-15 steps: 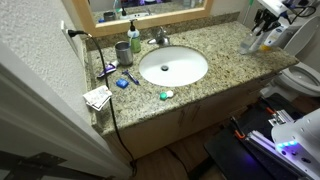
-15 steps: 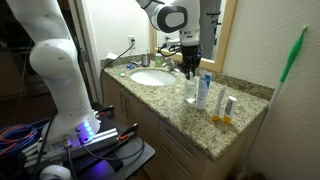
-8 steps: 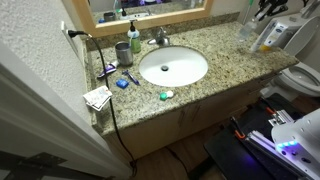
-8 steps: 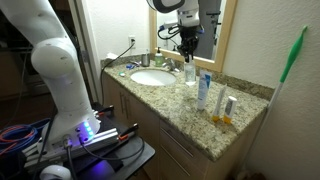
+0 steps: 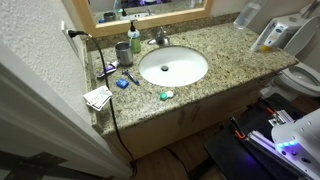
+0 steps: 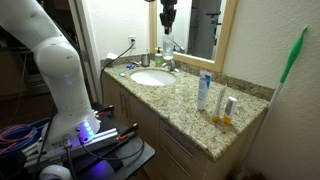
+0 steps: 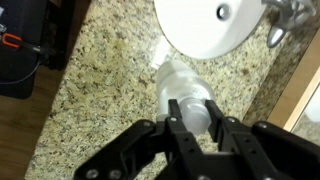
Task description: Move the clear bottle to the left side of the sink
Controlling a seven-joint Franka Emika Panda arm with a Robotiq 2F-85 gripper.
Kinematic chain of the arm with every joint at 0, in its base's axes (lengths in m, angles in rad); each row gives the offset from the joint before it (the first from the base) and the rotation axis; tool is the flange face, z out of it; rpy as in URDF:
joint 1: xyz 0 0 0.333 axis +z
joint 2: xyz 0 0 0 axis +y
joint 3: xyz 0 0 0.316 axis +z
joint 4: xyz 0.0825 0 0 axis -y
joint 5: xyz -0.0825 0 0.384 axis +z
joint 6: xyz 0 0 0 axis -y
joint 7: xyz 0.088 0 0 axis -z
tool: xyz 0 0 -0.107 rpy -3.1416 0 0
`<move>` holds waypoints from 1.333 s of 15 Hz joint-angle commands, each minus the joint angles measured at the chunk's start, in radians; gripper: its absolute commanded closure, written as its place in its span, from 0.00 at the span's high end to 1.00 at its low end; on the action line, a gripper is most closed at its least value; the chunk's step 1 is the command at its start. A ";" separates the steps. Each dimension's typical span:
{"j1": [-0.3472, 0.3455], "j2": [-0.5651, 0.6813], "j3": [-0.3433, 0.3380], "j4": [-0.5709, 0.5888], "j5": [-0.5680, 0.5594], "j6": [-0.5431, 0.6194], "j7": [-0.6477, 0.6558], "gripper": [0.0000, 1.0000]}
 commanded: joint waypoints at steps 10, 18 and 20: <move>0.161 0.000 0.198 0.047 0.088 -0.123 -0.035 0.07; 0.236 0.039 0.263 0.041 0.145 -0.104 -0.038 0.07; 0.268 0.096 0.311 0.075 0.133 -0.099 -0.037 0.07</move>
